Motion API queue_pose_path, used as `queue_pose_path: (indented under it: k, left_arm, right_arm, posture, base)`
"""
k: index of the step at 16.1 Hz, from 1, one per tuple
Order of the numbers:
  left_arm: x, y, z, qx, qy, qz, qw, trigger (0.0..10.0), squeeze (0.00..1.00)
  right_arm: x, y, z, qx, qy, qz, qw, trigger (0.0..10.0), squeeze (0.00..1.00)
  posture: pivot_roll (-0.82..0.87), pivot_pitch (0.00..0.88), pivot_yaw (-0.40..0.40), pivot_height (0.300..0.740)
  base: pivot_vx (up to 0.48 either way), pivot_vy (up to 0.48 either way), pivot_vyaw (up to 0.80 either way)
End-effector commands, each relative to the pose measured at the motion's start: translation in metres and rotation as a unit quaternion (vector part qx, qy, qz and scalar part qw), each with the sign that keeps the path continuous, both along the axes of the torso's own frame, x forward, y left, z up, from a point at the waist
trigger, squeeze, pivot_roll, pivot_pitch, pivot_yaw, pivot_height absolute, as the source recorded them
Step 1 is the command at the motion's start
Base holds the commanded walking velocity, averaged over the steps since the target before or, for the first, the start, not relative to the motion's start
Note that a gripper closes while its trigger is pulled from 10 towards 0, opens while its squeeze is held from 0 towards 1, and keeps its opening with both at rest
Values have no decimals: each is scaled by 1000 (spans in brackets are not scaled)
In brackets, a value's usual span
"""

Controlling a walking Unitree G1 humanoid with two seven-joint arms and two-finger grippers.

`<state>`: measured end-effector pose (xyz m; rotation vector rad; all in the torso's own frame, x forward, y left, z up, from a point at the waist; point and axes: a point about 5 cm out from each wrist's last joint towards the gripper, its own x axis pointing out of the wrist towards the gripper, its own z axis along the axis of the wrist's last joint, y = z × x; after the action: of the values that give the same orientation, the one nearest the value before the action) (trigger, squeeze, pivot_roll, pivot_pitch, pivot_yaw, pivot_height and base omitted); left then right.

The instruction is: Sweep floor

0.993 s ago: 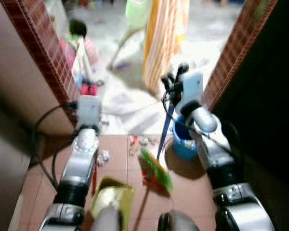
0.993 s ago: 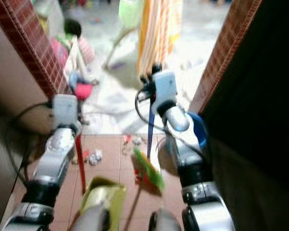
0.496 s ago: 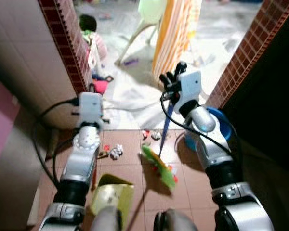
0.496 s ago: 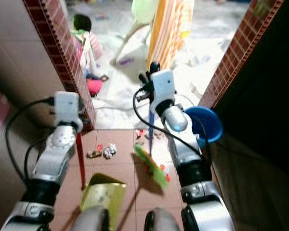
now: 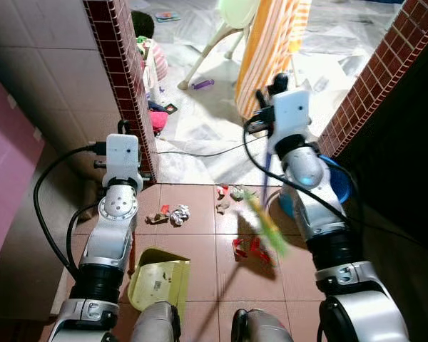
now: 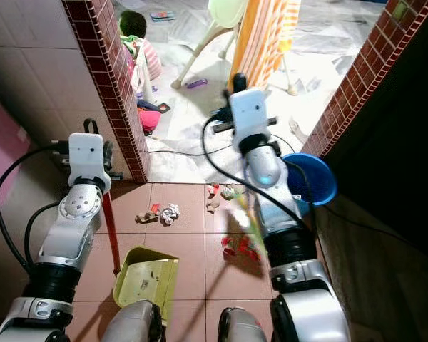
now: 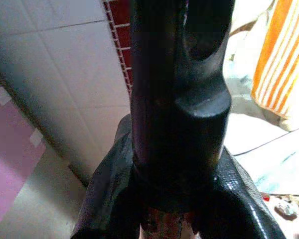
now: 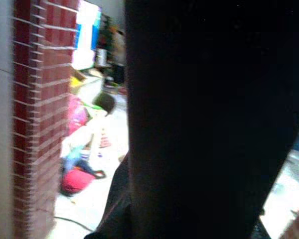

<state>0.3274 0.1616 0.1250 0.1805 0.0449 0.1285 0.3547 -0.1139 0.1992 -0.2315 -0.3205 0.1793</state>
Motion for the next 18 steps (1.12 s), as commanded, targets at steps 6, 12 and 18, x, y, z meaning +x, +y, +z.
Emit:
queue_pose_path:
  k: [6, 12, 18]
  left_arm:
    - [8, 10, -33, -14, 45, 41, 998, 10000, 0]
    - [17, 1, -42, -53, 47, 76, 995, 10000, 0]
    - [16, -9, -50, -75, 56, 71, 993, 10000, 0]
  right_arm:
    - [9, -16, -31, 72, 98, -68, 990, 10000, 0]
    - [11, -2, -50, 151, 167, -39, 974, 10000, 0]
    - [6, 18, -31, 177, 130, 68, 973, 10000, 0]
  posture:
    - [13, 99, -49, 740]
    - [5, 93, -51, 740]
    - [-1, 98, -54, 740]
  base:
    - [0, 0, 0]
    - [0, 0, 0]
    - [0, 0, 0]
